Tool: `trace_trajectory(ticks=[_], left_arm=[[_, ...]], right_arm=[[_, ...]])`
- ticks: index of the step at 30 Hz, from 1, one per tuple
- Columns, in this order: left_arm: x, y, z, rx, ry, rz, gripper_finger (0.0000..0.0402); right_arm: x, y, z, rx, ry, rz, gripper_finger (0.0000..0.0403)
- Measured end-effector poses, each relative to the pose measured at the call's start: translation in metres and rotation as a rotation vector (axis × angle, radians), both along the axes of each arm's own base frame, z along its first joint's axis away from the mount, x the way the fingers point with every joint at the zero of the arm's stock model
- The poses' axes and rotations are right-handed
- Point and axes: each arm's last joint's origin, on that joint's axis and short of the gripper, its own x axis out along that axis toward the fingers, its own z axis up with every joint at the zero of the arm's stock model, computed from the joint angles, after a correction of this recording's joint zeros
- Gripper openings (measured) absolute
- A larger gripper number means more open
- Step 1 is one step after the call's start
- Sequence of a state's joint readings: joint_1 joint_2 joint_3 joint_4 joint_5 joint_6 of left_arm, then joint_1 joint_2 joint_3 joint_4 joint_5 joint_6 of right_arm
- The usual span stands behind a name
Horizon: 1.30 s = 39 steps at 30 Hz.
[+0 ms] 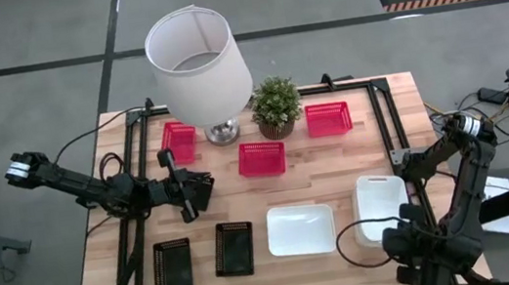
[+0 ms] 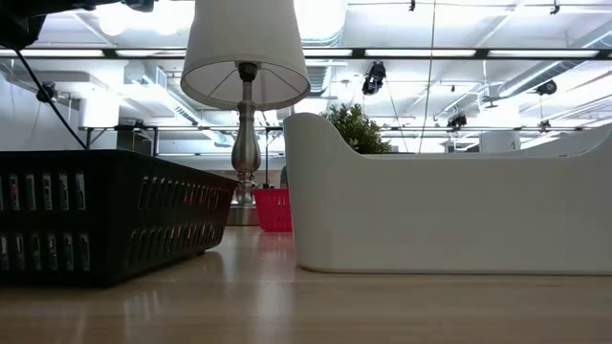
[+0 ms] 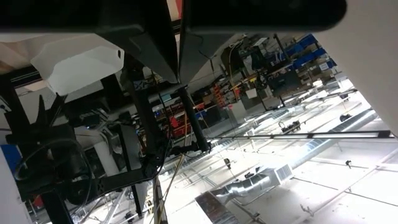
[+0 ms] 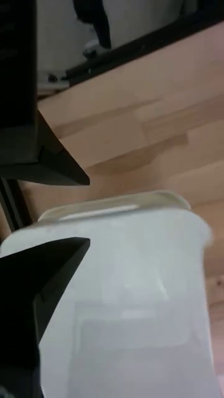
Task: Stack baskets by color
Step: Stack the middle red bin on the right red bin
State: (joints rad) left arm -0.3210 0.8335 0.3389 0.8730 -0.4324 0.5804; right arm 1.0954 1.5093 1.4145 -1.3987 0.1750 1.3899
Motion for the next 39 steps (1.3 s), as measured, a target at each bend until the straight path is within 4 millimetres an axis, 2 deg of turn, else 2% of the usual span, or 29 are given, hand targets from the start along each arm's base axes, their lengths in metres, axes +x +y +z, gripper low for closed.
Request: trace_trajectory(ticks=[5,11,14,24,39], left_arm=[[0.000,0.000,0.000,0.000,0.000,0.000,0.0000],[0.000,0.000,0.000,0.000,0.000,0.000,0.0000],[0.000,0.000,0.000,0.000,0.001,0.000,0.0000],[0.000,0.000,0.000,0.000,0.001,0.000,0.0000],[0.000,0.000,0.002,-0.025,-0.011,-0.008,0.0000]], right_arm=[[0.005,-0.001,0.006,0.021,-0.012,-0.015,0.0108],[0.007,-0.002,0.005,0.009,-0.019,-0.020,0.0041],[0.009,-0.004,0.005,-0.028,-0.083,-0.023,0.0014],[0.042,-0.028,0.012,-0.197,-0.308,-0.016,0.0009],[0.112,-0.085,0.010,-0.325,-0.287,0.124,0.0008]])
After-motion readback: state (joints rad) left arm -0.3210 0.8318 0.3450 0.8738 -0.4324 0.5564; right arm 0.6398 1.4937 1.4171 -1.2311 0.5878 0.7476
